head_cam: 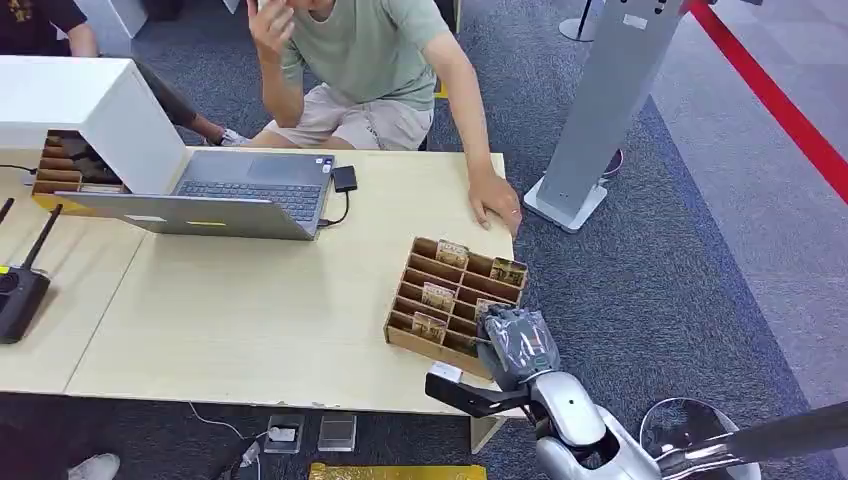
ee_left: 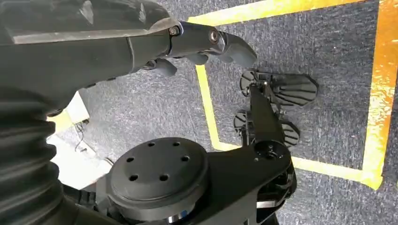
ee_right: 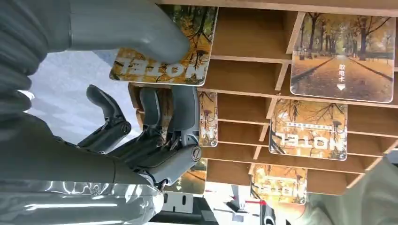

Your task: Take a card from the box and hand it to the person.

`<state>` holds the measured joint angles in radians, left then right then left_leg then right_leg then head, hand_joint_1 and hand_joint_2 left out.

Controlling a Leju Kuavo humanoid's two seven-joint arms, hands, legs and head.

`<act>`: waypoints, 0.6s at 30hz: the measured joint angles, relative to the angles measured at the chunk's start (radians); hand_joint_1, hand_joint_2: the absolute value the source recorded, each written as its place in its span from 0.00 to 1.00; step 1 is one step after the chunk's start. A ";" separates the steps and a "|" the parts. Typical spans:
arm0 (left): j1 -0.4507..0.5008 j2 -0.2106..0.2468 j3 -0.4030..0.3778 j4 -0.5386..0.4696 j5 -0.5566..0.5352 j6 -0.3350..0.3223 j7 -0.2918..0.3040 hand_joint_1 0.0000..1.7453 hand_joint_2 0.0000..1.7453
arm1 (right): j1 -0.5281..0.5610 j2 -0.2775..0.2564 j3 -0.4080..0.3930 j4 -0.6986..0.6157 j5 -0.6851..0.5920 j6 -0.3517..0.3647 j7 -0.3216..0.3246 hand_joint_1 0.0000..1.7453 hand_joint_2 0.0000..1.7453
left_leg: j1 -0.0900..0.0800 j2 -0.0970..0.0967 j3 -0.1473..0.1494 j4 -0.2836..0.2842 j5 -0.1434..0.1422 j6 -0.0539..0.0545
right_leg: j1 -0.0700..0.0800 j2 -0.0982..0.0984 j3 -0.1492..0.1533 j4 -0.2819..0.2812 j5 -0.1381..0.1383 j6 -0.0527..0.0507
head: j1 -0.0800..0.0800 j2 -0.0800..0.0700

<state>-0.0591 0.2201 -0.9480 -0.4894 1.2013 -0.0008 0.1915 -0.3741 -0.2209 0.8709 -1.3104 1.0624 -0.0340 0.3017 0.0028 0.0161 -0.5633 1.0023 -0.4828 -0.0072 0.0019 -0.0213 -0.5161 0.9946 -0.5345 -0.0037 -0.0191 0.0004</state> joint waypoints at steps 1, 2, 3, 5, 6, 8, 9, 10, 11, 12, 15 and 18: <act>0.000 0.000 0.000 0.002 0.000 -0.002 -0.001 0.00 1.00 | 0.003 0.000 -0.003 -0.004 0.003 0.000 -0.001 0.87 1.00 | 0.000 0.000 0.000 0.000 0.000 0.000 | 0.000 0.000 0.000 0.000 0.000 0.000 | 0.000 0.000; -0.001 0.000 0.000 0.005 0.000 -0.005 -0.001 0.00 1.00 | 0.005 0.000 -0.004 -0.009 0.005 -0.005 -0.003 0.85 1.00 | 0.000 0.000 0.000 0.000 0.000 0.000 | 0.000 0.000 0.000 0.000 0.000 0.000 | 0.000 0.000; -0.001 0.000 0.000 0.006 -0.001 -0.008 -0.001 0.00 1.00 | 0.006 0.000 -0.005 -0.013 0.006 -0.010 -0.004 0.88 1.00 | 0.000 0.000 0.000 0.000 0.000 0.000 | 0.000 0.000 0.000 0.000 0.000 0.000 | 0.000 0.000; -0.002 0.000 0.000 0.010 -0.002 -0.011 -0.003 0.00 1.00 | 0.008 0.000 -0.012 -0.018 0.007 -0.018 -0.007 0.86 1.00 | 0.000 0.000 0.000 0.000 0.000 0.000 | 0.000 0.000 0.000 0.000 0.000 0.000 | 0.000 0.000; -0.003 0.000 0.000 0.013 -0.003 -0.014 -0.004 0.00 1.00 | 0.010 0.000 -0.013 -0.023 0.009 -0.018 -0.009 0.84 1.00 | 0.000 0.000 0.000 0.000 0.000 0.000 | 0.000 0.000 0.000 0.000 0.000 0.000 | 0.000 0.000; -0.005 0.000 0.000 0.016 -0.004 -0.019 -0.004 0.00 1.00 | 0.012 0.000 -0.016 -0.028 0.009 -0.019 -0.009 0.85 1.00 | 0.000 0.000 0.000 0.000 0.000 0.000 | 0.000 0.000 0.000 0.000 0.000 0.000 | 0.000 0.000; -0.005 0.000 0.000 0.019 -0.006 -0.021 -0.006 0.00 1.00 | 0.014 0.000 -0.023 -0.031 0.011 -0.019 -0.009 0.86 1.00 | 0.000 0.000 0.000 0.000 0.000 0.000 | 0.000 0.000 0.000 0.000 0.000 0.000 | 0.000 0.000; -0.005 0.000 0.000 0.020 -0.008 -0.022 -0.007 0.00 1.00 | 0.014 0.000 -0.026 -0.032 0.012 -0.019 -0.009 0.87 1.00 | 0.000 0.000 0.000 0.000 0.000 0.000 | 0.000 0.000 0.000 0.000 0.000 0.000 | 0.000 0.000; -0.005 0.000 0.000 0.022 -0.009 -0.024 -0.009 0.00 1.00 | 0.015 -0.001 -0.027 -0.034 0.011 -0.019 -0.009 0.88 1.00 | 0.000 0.000 0.000 0.000 0.000 0.000 | 0.000 0.000 0.000 0.000 0.000 0.000 | 0.000 0.000; -0.006 0.000 0.000 0.024 -0.010 -0.026 -0.010 0.00 1.00 | 0.017 -0.001 -0.027 -0.037 0.012 -0.019 -0.009 0.88 1.00 | 0.000 0.000 0.000 0.000 0.000 0.000 | 0.000 0.000 0.000 0.000 0.000 0.000 | 0.000 0.000; -0.006 0.000 0.000 0.030 -0.011 -0.027 -0.011 0.00 1.00 | 0.019 -0.001 -0.029 -0.039 0.012 -0.021 -0.011 0.88 1.00 | 0.000 0.000 0.000 0.000 0.000 0.000 | 0.000 0.000 0.000 0.000 0.000 0.000 | 0.000 0.000; -0.007 0.000 0.000 0.034 -0.012 -0.029 -0.011 0.00 1.00 | 0.020 -0.001 -0.032 -0.044 0.012 -0.021 -0.011 1.00 1.00 | 0.000 0.000 0.000 0.000 0.000 0.000 | 0.000 0.000 0.000 0.000 0.000 0.000 | 0.000 0.000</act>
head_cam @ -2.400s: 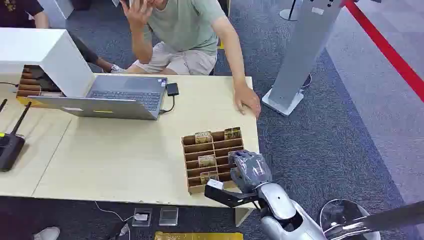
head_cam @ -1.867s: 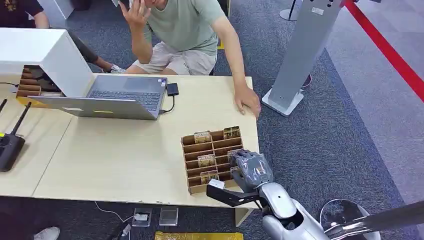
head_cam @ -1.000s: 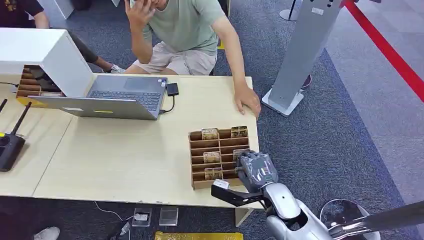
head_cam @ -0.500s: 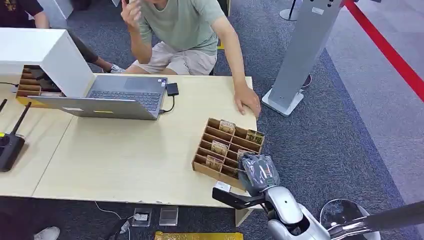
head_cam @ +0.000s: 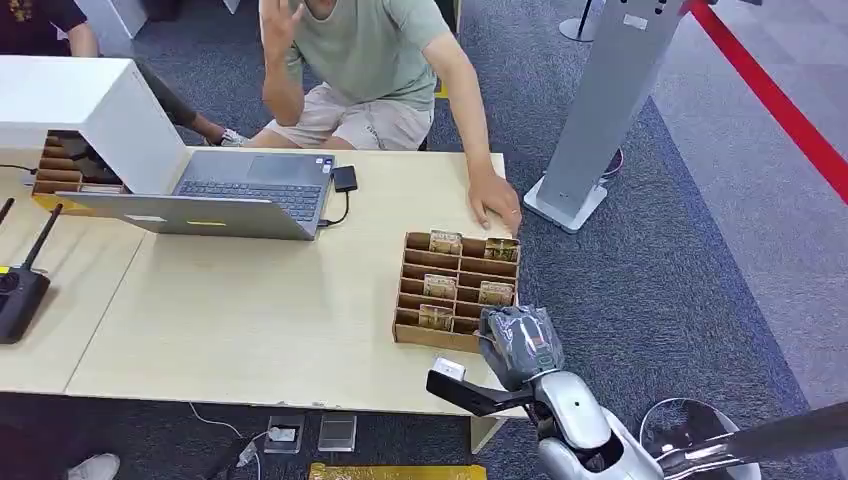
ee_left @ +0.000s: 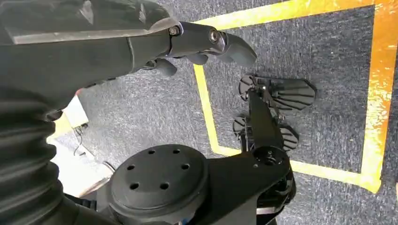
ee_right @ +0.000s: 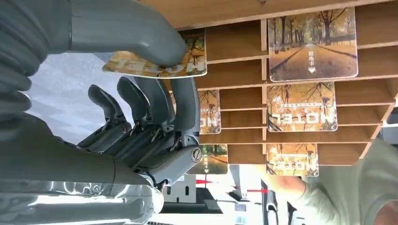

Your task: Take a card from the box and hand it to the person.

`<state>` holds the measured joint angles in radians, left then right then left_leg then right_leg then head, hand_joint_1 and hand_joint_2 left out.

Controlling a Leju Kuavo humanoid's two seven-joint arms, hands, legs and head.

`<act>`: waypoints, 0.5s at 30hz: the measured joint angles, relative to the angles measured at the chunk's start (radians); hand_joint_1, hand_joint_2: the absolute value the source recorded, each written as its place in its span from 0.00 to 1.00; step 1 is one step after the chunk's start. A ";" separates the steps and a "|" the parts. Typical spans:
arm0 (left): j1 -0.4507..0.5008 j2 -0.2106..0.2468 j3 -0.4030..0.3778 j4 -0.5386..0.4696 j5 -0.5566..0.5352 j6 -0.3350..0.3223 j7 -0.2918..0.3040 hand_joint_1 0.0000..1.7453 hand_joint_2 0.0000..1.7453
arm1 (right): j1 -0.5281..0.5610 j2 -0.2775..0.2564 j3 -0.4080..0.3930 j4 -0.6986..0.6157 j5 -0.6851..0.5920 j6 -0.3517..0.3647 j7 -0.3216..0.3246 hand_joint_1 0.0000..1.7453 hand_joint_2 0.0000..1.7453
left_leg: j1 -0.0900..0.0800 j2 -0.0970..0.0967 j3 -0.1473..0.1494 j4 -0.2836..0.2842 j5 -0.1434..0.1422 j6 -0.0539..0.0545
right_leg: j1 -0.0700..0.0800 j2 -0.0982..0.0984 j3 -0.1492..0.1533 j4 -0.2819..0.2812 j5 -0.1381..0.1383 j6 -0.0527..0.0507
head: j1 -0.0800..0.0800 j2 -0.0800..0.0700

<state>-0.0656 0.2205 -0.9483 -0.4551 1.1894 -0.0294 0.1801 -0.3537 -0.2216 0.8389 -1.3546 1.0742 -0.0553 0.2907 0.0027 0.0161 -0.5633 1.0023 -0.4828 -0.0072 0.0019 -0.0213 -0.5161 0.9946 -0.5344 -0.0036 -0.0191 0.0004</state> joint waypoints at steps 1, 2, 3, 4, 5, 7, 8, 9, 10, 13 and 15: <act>0.000 0.000 0.000 0.001 -0.001 0.000 0.000 0.00 1.00 | 0.000 0.000 -0.002 -0.001 0.000 0.000 0.000 1.00 1.00 | 0.000 0.000 0.000 0.000 0.000 0.000 | 0.000 0.000 0.000 0.000 0.000 0.000 | 0.000 0.000; -0.001 0.000 0.000 0.004 -0.002 -0.002 -0.001 0.00 1.00 | 0.003 0.000 -0.006 -0.003 0.000 -0.004 -0.004 1.00 1.00 | 0.000 0.000 0.000 0.000 0.000 0.000 | 0.000 0.000 0.000 0.000 0.000 0.000 | 0.000 0.000; -0.002 0.000 0.000 0.005 -0.004 -0.003 -0.001 0.00 1.00 | 0.004 0.000 -0.007 -0.003 0.000 -0.006 -0.005 1.00 1.00 | 0.000 0.000 0.000 0.000 0.000 0.000 | 0.000 0.000 0.000 0.000 0.000 0.000 | 0.000 0.000; -0.002 0.000 0.000 0.005 -0.007 -0.005 -0.001 0.00 1.00 | 0.007 0.000 -0.010 -0.008 -0.001 -0.010 -0.006 1.00 1.00 | 0.000 0.000 0.000 0.000 0.000 0.000 | 0.000 0.000 0.000 0.000 0.000 0.000 | 0.000 0.000; -0.002 0.001 0.000 0.006 -0.008 -0.009 -0.001 0.00 1.00 | 0.008 0.000 -0.013 -0.011 0.000 -0.013 -0.008 1.00 1.00 | 0.000 0.000 0.000 0.000 0.000 0.000 | 0.000 0.000 0.000 0.000 0.000 0.000 | 0.000 0.000; -0.003 0.002 0.000 0.008 -0.012 -0.017 -0.002 0.00 1.00 | 0.010 0.000 -0.019 -0.021 0.003 -0.029 -0.014 1.00 1.00 | 0.000 0.000 0.000 0.000 0.000 0.000 | 0.000 0.000 0.000 0.000 0.000 0.000 | 0.000 0.000; -0.003 0.003 -0.001 0.010 -0.015 -0.021 -0.003 0.00 1.00 | 0.012 0.000 -0.023 -0.029 0.005 -0.040 -0.021 1.00 1.00 | 0.000 0.000 0.000 0.000 0.000 0.000 | 0.000 0.000 0.000 0.000 0.000 0.000 | 0.000 0.000; -0.004 0.003 -0.002 0.013 -0.020 -0.025 -0.005 0.00 1.00 | 0.014 0.000 -0.026 -0.036 0.007 -0.050 -0.027 1.00 1.00 | 0.000 0.000 0.000 0.000 0.000 0.000 | 0.000 0.000 0.000 0.000 0.000 0.000 | 0.000 0.000; -0.004 0.004 -0.004 0.015 -0.025 -0.030 -0.006 0.00 1.00 | 0.017 0.000 -0.032 -0.047 0.009 -0.061 -0.035 1.00 1.00 | 0.000 0.000 0.000 0.000 0.000 0.000 | 0.000 0.000 0.000 0.000 0.000 0.000 | 0.000 0.000; -0.006 0.007 -0.009 0.024 -0.042 -0.046 -0.010 0.00 1.00 | 0.020 -0.004 -0.055 -0.098 0.012 -0.089 -0.068 1.00 1.00 | 0.000 0.000 0.000 0.000 0.000 0.000 | 0.000 0.000 0.000 0.000 0.000 0.000 | 0.000 0.000; -0.008 0.008 -0.014 0.029 -0.054 -0.060 -0.016 0.00 1.00 | 0.021 -0.008 -0.072 -0.147 0.027 -0.095 -0.097 1.00 1.00 | 0.000 0.000 0.000 0.000 0.000 0.000 | 0.000 0.000 0.000 0.000 0.000 0.000 | 0.000 0.000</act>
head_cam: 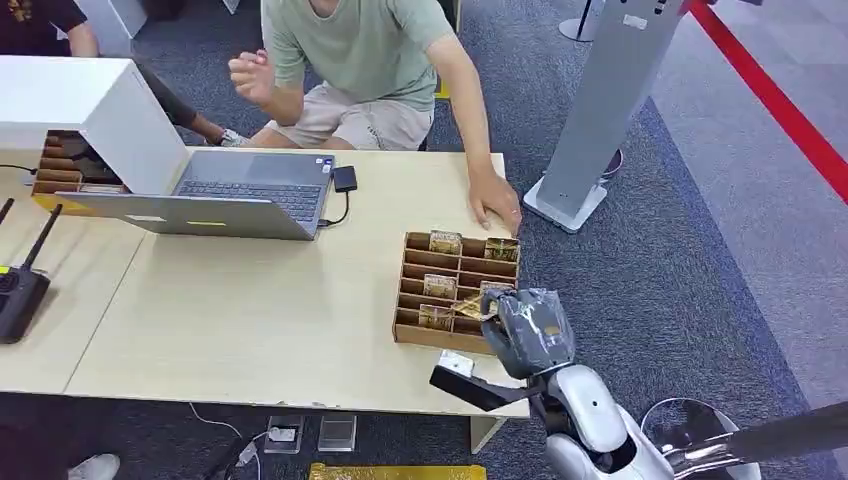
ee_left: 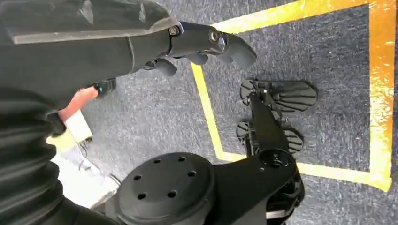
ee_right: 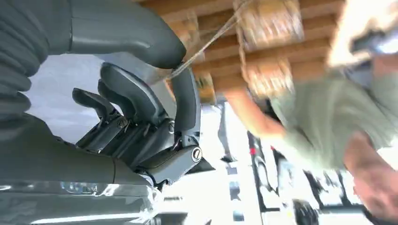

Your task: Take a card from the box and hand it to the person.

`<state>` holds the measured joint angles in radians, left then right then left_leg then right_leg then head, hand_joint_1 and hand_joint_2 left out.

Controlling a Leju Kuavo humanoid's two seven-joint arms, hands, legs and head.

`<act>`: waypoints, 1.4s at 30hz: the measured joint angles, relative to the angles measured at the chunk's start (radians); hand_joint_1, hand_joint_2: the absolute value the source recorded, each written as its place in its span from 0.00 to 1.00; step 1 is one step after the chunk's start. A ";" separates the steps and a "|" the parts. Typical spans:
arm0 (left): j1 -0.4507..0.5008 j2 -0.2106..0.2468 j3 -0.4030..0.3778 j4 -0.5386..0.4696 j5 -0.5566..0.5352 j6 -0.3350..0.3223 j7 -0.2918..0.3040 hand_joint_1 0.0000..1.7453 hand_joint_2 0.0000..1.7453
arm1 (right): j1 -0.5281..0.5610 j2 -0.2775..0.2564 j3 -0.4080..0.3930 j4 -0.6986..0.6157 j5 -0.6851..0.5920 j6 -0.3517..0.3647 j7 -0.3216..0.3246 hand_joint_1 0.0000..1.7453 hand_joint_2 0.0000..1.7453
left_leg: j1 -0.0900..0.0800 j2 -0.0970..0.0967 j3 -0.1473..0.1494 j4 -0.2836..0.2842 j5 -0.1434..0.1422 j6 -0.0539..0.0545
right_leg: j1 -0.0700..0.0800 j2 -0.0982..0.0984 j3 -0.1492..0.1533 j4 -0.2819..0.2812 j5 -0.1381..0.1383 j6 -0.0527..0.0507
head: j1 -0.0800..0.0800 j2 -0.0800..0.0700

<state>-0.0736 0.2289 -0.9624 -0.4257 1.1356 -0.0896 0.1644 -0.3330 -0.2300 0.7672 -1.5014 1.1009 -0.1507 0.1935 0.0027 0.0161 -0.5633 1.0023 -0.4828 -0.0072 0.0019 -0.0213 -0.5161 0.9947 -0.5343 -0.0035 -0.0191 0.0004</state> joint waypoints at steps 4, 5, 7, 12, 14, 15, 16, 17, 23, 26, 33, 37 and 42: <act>-0.003 0.002 -0.006 0.013 -0.023 -0.019 -0.008 0.00 1.00 | -0.012 -0.008 -0.034 -0.107 0.040 -0.006 -0.051 1.00 1.00 | 0.000 0.000 0.000 0.000 0.000 0.000 | 0.000 0.000 0.000 0.000 0.000 0.000 | 0.000 0.000; -0.004 0.002 -0.009 0.016 -0.028 -0.023 -0.010 0.00 1.00 | -0.016 -0.010 -0.043 -0.131 0.047 -0.006 -0.061 1.00 1.00 | 0.000 0.000 0.000 0.000 0.000 0.000 | 0.000 0.000 0.000 0.000 0.000 0.000 | 0.000 0.000; -0.004 0.003 -0.013 0.022 -0.040 -0.031 -0.014 0.00 1.00 | -0.028 -0.011 -0.059 -0.181 0.061 -0.006 -0.080 1.00 1.00 | 0.000 0.000 0.000 0.000 0.000 0.000 | 0.000 0.000 0.000 0.000 0.000 0.000 | 0.000 0.000; -0.008 0.003 -0.026 0.029 -0.061 -0.038 -0.025 0.00 1.00 | -0.103 -0.008 -0.074 -0.267 0.049 -0.015 -0.136 1.00 1.00 | 0.000 0.000 0.000 0.000 0.000 0.000 | 0.000 0.000 0.000 0.000 0.000 0.000 | 0.000 0.000; -0.010 0.002 -0.027 0.031 -0.063 -0.038 -0.025 0.00 1.00 | -0.141 0.003 -0.073 -0.273 0.034 -0.023 -0.149 1.00 1.00 | 0.000 0.000 0.000 0.000 0.000 0.000 | 0.000 0.000 0.001 0.000 0.000 0.000 | 0.000 0.000; -0.011 0.002 -0.028 0.031 -0.065 -0.037 -0.025 0.00 1.00 | -0.162 0.012 -0.071 -0.271 0.023 -0.029 -0.150 1.00 1.00 | 0.000 0.000 0.000 0.000 0.000 0.000 | 0.000 0.000 0.001 0.000 0.000 0.000 | 0.000 0.000; -0.012 0.002 -0.029 0.032 -0.068 -0.034 -0.024 0.00 1.00 | -0.188 0.023 -0.068 -0.265 0.008 -0.040 -0.148 1.00 1.00 | 0.000 0.000 0.000 0.000 0.000 0.000 | 0.000 0.000 0.001 0.001 0.000 0.000 | 0.000 0.000; -0.014 0.002 -0.029 0.032 -0.070 -0.033 -0.022 0.00 1.00 | -0.213 0.029 -0.066 -0.261 0.003 -0.045 -0.146 1.00 1.00 | 0.000 0.000 0.000 0.000 0.000 0.000 | 0.000 0.000 0.001 0.001 0.000 0.000 | 0.000 0.000; -0.020 -0.003 -0.036 0.032 -0.088 -0.020 -0.009 0.00 1.00 | -0.370 0.139 -0.036 -0.093 -0.061 -0.072 -0.097 1.00 1.00 | 0.000 0.000 -0.002 0.000 0.001 0.000 | 0.000 0.000 0.000 0.002 0.000 0.000 | -0.001 0.000; -0.021 -0.003 -0.044 0.031 -0.105 -0.021 -0.006 0.00 1.00 | -0.453 0.194 -0.014 0.023 -0.062 -0.061 -0.047 1.00 1.00 | 0.000 0.000 -0.002 0.000 0.001 0.000 | 0.000 0.000 -0.001 0.002 0.000 0.000 | -0.001 0.000; -0.023 -0.005 -0.053 0.031 -0.120 -0.035 0.004 0.00 1.00 | -0.557 0.298 0.019 0.271 -0.041 -0.008 -0.003 1.00 1.00 | 0.000 -0.001 -0.003 0.000 0.002 0.000 | 0.000 -0.002 -0.001 0.002 0.000 0.000 | 0.000 0.000; -0.023 -0.004 -0.058 0.031 -0.124 -0.034 0.012 0.00 1.00 | -0.585 0.350 0.038 0.397 -0.025 0.014 0.011 1.00 1.00 | 0.000 -0.001 -0.003 0.000 0.002 0.000 | 0.000 -0.002 -0.001 0.002 0.000 0.000 | 0.000 0.000; -0.021 -0.004 -0.058 0.031 -0.126 -0.025 0.015 0.00 1.00 | -0.596 0.391 0.057 0.501 -0.024 0.023 0.025 0.00 1.00 | 0.000 -0.001 -0.003 0.000 0.002 0.000 | 0.000 -0.002 -0.001 0.002 0.000 0.000 | 0.000 0.000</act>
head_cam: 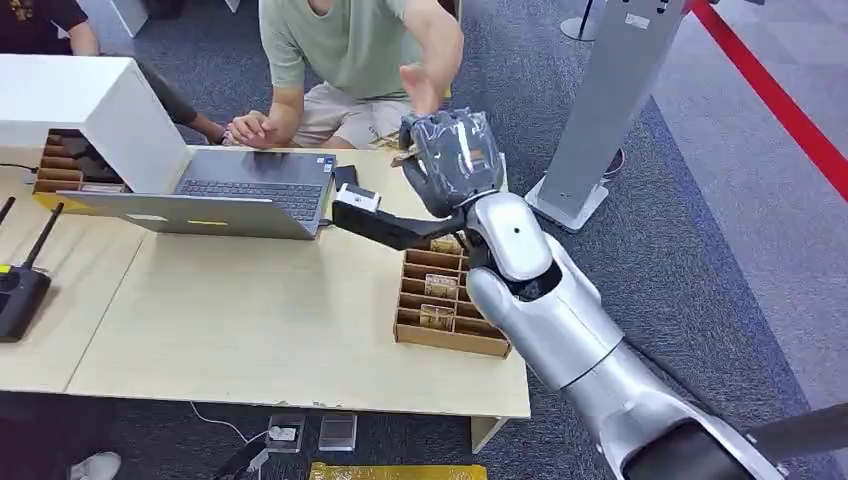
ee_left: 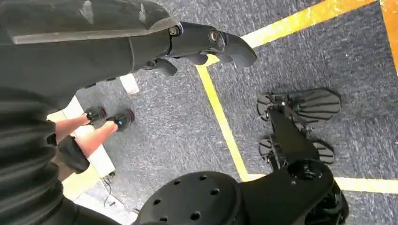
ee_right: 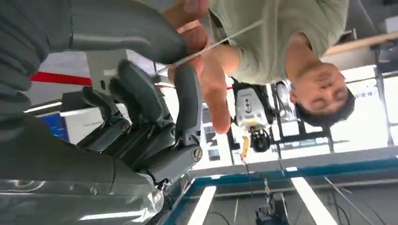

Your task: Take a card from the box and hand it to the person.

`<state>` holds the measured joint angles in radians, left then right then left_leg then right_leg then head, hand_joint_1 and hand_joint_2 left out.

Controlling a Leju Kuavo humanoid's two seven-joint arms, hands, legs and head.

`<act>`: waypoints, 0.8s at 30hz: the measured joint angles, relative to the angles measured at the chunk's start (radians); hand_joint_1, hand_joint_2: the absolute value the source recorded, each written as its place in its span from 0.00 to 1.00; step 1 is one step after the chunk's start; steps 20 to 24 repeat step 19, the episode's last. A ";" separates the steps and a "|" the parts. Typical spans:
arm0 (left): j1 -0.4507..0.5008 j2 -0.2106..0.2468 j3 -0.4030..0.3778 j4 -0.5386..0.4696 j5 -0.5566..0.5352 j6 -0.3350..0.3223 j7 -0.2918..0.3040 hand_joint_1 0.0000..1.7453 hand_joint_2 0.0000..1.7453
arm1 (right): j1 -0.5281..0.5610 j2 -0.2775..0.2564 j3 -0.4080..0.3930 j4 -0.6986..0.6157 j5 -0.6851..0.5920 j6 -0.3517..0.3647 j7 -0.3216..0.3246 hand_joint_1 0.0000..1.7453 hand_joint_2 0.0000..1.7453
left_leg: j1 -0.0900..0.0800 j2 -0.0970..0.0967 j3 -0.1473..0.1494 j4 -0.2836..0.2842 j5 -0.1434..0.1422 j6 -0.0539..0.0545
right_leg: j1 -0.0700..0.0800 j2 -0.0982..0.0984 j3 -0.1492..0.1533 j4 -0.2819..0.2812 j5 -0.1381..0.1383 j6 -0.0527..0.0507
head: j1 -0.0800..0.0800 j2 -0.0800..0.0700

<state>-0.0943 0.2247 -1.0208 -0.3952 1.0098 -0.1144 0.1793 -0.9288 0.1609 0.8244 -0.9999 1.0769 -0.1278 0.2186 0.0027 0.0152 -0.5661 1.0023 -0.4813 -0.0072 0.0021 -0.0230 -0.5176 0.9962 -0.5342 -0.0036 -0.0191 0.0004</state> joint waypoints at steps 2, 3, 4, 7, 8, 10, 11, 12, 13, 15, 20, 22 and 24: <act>0.000 0.000 0.000 -0.003 0.000 0.002 0.000 0.00 1.00 | -0.002 0.013 0.005 0.027 -0.010 0.001 0.000 0.00 1.00 | 0.000 0.000 0.000 0.000 0.000 0.000 | 0.000 0.000 0.000 0.000 0.000 0.000 | 0.000 0.000; 0.001 0.000 0.000 -0.005 0.000 0.005 0.000 0.00 1.00 | -0.001 0.017 0.007 0.032 -0.010 0.001 0.000 0.00 1.00 | 0.000 0.000 0.000 0.000 0.000 0.000 | 0.000 0.000 0.000 0.000 0.000 0.000 | 0.000 0.000; 0.001 0.000 0.000 -0.007 0.001 0.008 0.002 0.00 1.00 | 0.000 0.018 0.009 0.035 -0.010 0.003 0.001 0.00 1.00 | 0.000 0.000 0.000 0.000 0.000 0.000 | 0.000 0.000 0.000 0.000 0.000 0.000 | 0.000 0.000; 0.004 0.000 0.000 -0.010 0.005 0.015 0.002 0.00 1.00 | 0.017 0.016 0.012 0.033 -0.019 0.023 0.013 0.00 1.00 | 0.000 0.000 0.000 0.000 0.000 0.000 | 0.000 0.000 0.000 0.000 0.000 0.000 | 0.000 0.000; 0.005 0.000 0.000 -0.013 0.008 0.019 0.002 0.00 1.00 | 0.028 0.013 0.013 0.026 -0.021 0.033 0.019 0.00 1.00 | 0.000 0.000 0.000 0.000 0.000 0.000 | 0.000 0.000 -0.001 0.000 0.000 0.000 | 0.000 0.000; 0.007 0.000 0.000 -0.016 0.013 0.024 0.003 0.00 1.00 | 0.054 0.003 0.015 0.000 -0.026 0.055 0.028 0.00 1.00 | 0.000 0.000 0.000 0.000 0.000 0.000 | 0.000 0.000 -0.001 0.000 0.000 0.000 | 0.000 0.000; 0.008 0.000 0.000 -0.018 0.014 0.026 0.003 0.00 1.00 | 0.066 -0.004 0.015 -0.018 -0.030 0.065 0.033 0.00 1.00 | 0.000 0.000 0.000 0.000 0.000 0.000 | 0.000 0.000 -0.001 0.000 0.000 0.000 | 0.000 0.000; 0.010 0.000 0.000 -0.020 0.016 0.031 0.003 0.00 1.00 | 0.079 -0.013 0.015 -0.035 -0.036 0.074 0.038 0.00 1.00 | 0.000 0.000 0.000 0.000 0.000 0.000 | 0.000 0.000 -0.001 -0.001 0.000 0.000 | 0.000 0.000; 0.012 0.000 0.000 -0.022 0.020 0.034 0.003 0.00 1.00 | 0.098 -0.025 0.012 -0.062 -0.046 0.085 0.041 0.00 1.00 | 0.000 0.000 0.000 0.000 0.000 0.000 | 0.000 0.000 -0.001 -0.001 0.000 0.000 | 0.000 0.000; 0.016 0.000 0.000 -0.024 0.025 0.035 0.003 0.00 1.00 | 0.136 -0.047 0.006 -0.116 -0.061 0.105 0.046 0.00 1.00 | 0.000 0.001 0.000 0.000 0.000 0.000 | 0.000 0.001 -0.001 -0.001 0.000 0.000 | 0.000 0.000; 0.019 0.000 0.000 -0.029 0.035 0.035 0.002 0.00 1.00 | 0.225 -0.100 -0.007 -0.251 -0.108 0.156 0.064 0.00 1.00 | 0.000 0.001 0.001 0.000 0.000 0.000 | 0.000 0.001 -0.001 -0.001 0.000 0.000 | 0.000 0.000; 0.019 0.000 0.000 -0.029 0.035 0.035 0.002 0.00 1.00 | 0.225 -0.100 -0.007 -0.251 -0.108 0.156 0.064 0.00 1.00 | 0.000 0.001 0.001 0.000 0.000 0.000 | 0.000 0.001 -0.001 -0.001 0.000 0.000 | 0.000 0.000; 0.019 0.000 0.000 -0.029 0.035 0.035 0.002 0.00 1.00 | 0.225 -0.100 -0.007 -0.251 -0.108 0.156 0.064 0.00 1.00 | 0.000 0.001 0.001 0.000 0.000 0.000 | 0.000 0.001 -0.001 -0.001 0.000 0.000 | 0.000 0.000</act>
